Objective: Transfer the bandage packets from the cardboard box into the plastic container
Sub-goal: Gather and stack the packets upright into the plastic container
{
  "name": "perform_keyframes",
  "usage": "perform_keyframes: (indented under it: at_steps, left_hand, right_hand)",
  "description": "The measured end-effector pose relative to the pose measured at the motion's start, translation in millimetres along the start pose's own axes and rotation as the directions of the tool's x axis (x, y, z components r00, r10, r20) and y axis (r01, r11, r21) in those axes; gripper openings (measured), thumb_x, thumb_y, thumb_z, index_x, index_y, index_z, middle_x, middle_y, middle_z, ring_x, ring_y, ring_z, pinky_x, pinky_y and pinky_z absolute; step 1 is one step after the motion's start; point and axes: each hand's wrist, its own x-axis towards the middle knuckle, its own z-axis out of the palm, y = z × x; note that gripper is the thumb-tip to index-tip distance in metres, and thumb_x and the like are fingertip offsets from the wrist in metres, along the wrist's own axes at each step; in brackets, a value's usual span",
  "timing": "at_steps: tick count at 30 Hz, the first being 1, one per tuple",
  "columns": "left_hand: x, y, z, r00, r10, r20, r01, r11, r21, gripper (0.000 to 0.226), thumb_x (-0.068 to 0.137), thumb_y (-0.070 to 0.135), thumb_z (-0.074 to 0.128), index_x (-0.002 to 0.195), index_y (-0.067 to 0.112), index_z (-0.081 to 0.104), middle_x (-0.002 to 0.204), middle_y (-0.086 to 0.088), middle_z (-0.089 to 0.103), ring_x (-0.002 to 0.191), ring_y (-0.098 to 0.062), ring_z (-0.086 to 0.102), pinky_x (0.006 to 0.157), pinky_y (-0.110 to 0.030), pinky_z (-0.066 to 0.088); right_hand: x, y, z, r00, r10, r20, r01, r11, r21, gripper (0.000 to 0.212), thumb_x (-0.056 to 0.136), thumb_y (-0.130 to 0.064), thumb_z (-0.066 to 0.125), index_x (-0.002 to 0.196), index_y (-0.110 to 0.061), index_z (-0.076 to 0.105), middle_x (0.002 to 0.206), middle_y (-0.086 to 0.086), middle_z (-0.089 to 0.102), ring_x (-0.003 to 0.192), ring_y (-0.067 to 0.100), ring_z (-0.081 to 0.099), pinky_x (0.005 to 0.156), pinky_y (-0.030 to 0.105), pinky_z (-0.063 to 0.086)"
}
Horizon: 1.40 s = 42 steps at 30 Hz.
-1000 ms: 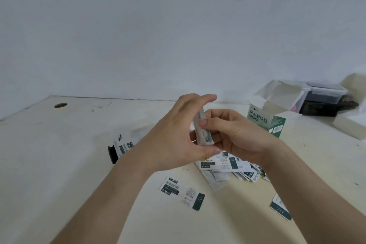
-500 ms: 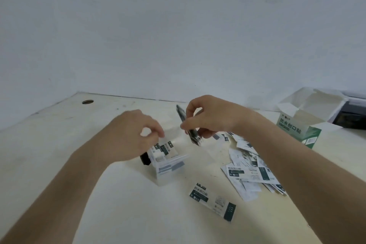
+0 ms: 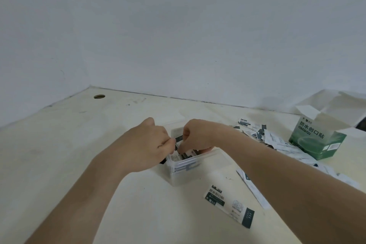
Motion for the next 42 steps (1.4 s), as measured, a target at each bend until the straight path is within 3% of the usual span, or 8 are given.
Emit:
perform_keyframes:
  at_steps: [6,16,20,26,31,35,38,42]
  left_hand:
    - [2,-1,1,1.0,0.018,-0.018,-0.018,1.0,0.001,0.046,0.096,0.039,0.027,0.082,0.027,0.069,0.092,0.017,0.061,0.092,-0.001,0.034,0.08,-0.026,0.042]
    - [4,-3,10,0.989,-0.041,-0.144,0.027,0.995,-0.098,0.059,0.084,0.052,0.023,0.078,0.013,0.068,0.076,0.002,0.064,0.078,-0.011,0.054,0.072,-0.039,0.048]
    - [-1,-2,12,0.975,-0.015,-0.22,-0.027,0.982,-0.188,0.038,0.094,0.041,0.039,0.086,0.017,0.067,0.08,0.004,0.063,0.072,-0.012,0.055,0.067,-0.035,0.047]
    - [-4,-6,8,0.836,0.014,-0.549,-0.167,0.959,-0.229,0.022,0.092,0.018,0.056,0.106,0.028,0.069,0.098,0.016,0.06,0.08,0.008,0.052,0.071,-0.01,0.035]
    - [-17,20,-4,0.671,0.082,-0.737,-0.357,0.907,-0.224,0.028,0.078,-0.001,0.055,0.092,0.015,0.073,0.09,0.007,0.063,0.066,-0.008,0.055,0.06,-0.016,0.041]
    - [-25,58,-9,0.77,0.269,-0.578,-0.462,0.86,-0.215,0.029,0.075,-0.001,0.055,0.085,0.017,0.075,0.082,0.011,0.068,0.071,-0.004,0.062,0.063,-0.011,0.043]
    - [-27,84,4,0.915,0.301,-0.268,-0.371,0.89,-0.265,0.027,0.081,0.014,0.055,0.092,0.028,0.075,0.089,0.014,0.071,0.076,-0.004,0.064,0.072,-0.015,0.048]
    - [-18,129,46,0.929,0.37,0.021,-0.368,0.928,-0.063,0.036,0.096,0.041,0.048,0.13,0.032,0.055,0.144,0.013,0.046,0.129,-0.006,0.041,0.104,-0.03,0.039]
  right_hand:
    - [0,-1,-2,1.0,0.018,0.008,-0.018,1.0,0.026,0.024,0.094,-0.014,0.051,0.11,0.0,0.063,0.106,0.015,0.069,0.083,0.028,0.07,0.081,0.039,0.058]
    - [-11,-1,-4,0.998,-0.021,0.065,0.023,0.999,-0.029,0.035,0.094,-0.004,0.038,0.124,-0.003,0.056,0.122,0.017,0.064,0.108,0.032,0.066,0.071,0.032,0.047]
    - [-14,3,-3,0.998,-0.042,0.044,0.045,0.997,-0.06,0.037,0.094,-0.002,0.037,0.126,-0.004,0.057,0.127,0.014,0.062,0.112,0.031,0.063,0.082,0.036,0.05]
    - [-26,15,-15,0.899,-0.206,-0.387,0.185,0.979,-0.09,0.039,0.094,-0.007,0.04,0.126,-0.022,0.057,0.13,0.001,0.059,0.116,0.019,0.055,0.097,0.032,0.045]
    - [-78,39,-31,0.766,-0.252,-0.592,0.3,0.954,-0.018,0.029,0.09,-0.007,0.047,0.104,-0.022,0.068,0.103,-0.009,0.07,0.081,-0.003,0.062,0.08,0.022,0.051]
    - [-114,75,-30,0.788,-0.18,-0.588,0.271,0.96,0.068,0.022,0.089,-0.009,0.056,0.089,-0.029,0.068,0.088,-0.013,0.071,0.085,0.005,0.066,0.08,0.02,0.052]
    - [-125,109,-25,0.848,-0.149,-0.508,0.186,0.982,0.023,0.015,0.088,-0.02,0.064,0.096,-0.032,0.066,0.096,-0.016,0.069,0.095,0.004,0.064,0.08,0.011,0.049]
    - [-126,153,-11,0.968,0.07,-0.24,-0.113,0.979,-0.169,0.05,0.087,-0.044,0.064,0.133,-0.037,0.047,0.142,-0.006,0.047,0.13,0.018,0.042,0.107,0.037,0.036]
